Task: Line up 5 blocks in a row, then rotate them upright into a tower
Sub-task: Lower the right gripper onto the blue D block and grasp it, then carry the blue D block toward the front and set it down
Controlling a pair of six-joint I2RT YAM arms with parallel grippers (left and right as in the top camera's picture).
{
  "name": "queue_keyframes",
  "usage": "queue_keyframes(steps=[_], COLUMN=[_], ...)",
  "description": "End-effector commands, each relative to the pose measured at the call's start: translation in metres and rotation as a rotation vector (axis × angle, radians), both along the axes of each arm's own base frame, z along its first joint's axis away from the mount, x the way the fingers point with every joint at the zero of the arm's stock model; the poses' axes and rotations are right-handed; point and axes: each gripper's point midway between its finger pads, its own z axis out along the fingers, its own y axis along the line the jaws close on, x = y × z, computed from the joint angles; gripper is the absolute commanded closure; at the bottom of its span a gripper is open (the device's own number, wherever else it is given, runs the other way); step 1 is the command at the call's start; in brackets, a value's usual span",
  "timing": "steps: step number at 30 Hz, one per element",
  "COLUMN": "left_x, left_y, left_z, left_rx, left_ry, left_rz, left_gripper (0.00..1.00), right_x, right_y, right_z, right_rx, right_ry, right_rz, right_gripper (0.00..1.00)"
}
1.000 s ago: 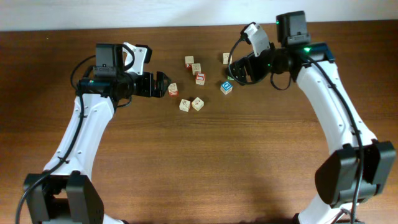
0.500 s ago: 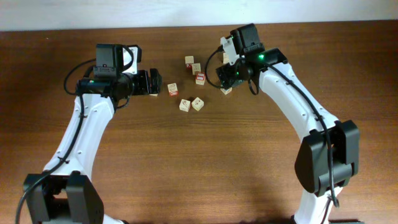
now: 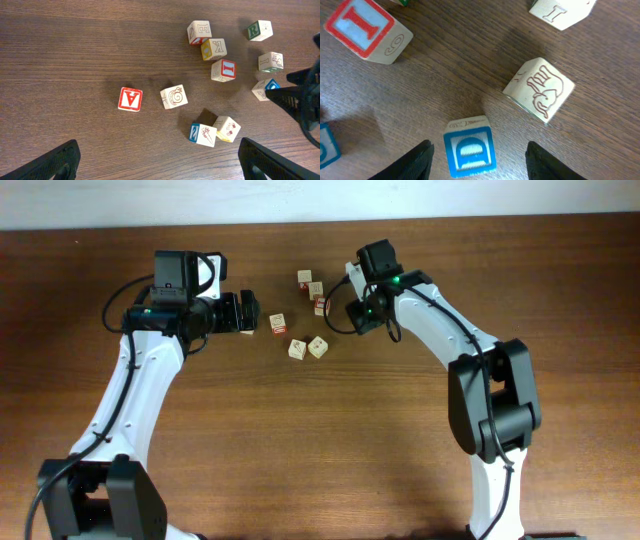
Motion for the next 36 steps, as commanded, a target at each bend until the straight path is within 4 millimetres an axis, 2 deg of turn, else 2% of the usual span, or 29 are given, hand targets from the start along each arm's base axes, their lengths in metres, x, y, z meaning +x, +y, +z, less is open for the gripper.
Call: queue_keyframes(steps=[1,4,11,23,28,31,33,36], left_x=[0.004,0.004,0.004,0.004,0.004,0.004,0.004,0.004], left_y=[0.0,0.0,0.0,0.0,0.0,0.0,0.0,0.0], left_z=[0.005,0.005,0.005,0.005,0.005,0.005,0.005,0.005], left_rx=[0.0,0.0,0.0,0.0,0.0,0.0,0.0,0.0], left_ry=[-0.009,-0.009,-0.009,-0.009,-0.009,-0.009,-0.009,-0.009], left_rz=[0.014,0.014,0.014,0.014,0.014,0.014,0.014,0.014], left_gripper=[0.01,0.01,0.01,0.01,0.01,0.01,0.01,0.01], right_x=[0.002,0.005,0.008,-0.007,-0.005,-0.01,-0.016,-0.033], right_y=[0.004,0.005,0.002,-0.011,-0.01,-0.008,-0.005,-0.012], right_z=[-0.011,-0.011,-0.016,-0.024,-0.021,-0.01,0.008,0.04], right_rx=[0.018,0.027,0.024,0.021,0.026,0.043,0.067,0.082], right_ry=[0.016,0.006,-0.004,0.07,0.06,0.071,0.087,0.117], right_rz=[-0.015,-0.037,-0.073,-0.254,-0.253,-0.245,-0.239,-0.311], right_gripper=[0.44,0.52,0.57,0.62,0.71,0.73,0.73,0.73])
